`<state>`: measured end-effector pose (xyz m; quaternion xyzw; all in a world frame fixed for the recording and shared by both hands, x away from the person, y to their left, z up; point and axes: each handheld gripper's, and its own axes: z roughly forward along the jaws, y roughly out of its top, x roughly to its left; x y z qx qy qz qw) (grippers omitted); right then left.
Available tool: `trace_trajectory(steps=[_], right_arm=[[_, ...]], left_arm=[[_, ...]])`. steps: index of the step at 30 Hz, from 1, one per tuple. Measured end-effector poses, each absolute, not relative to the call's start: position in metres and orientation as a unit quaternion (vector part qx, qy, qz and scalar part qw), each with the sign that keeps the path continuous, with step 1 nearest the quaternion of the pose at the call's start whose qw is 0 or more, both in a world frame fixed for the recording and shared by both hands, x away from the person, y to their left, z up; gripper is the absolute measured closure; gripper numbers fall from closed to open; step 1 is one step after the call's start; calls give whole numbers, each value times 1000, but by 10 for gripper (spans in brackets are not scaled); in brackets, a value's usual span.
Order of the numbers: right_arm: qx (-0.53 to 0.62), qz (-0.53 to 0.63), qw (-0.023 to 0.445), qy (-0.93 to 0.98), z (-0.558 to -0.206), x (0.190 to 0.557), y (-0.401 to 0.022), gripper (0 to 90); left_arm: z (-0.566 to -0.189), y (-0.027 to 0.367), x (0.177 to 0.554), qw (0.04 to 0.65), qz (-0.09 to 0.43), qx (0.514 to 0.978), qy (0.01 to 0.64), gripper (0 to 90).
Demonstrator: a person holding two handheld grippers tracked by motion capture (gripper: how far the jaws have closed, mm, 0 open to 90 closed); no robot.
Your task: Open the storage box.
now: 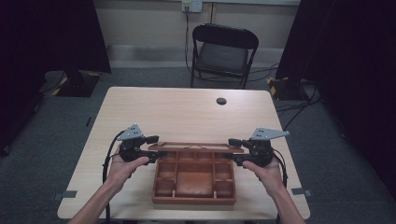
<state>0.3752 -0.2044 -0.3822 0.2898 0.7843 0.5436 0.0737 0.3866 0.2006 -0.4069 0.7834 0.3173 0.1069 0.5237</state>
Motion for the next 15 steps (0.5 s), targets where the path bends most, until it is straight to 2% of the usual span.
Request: trace_trajectory(steps=[15], right_arm=[[308,552,78,771,-381,387,-212,429]], left_arm=[[-406,198,395,527,112,779,321,381]])
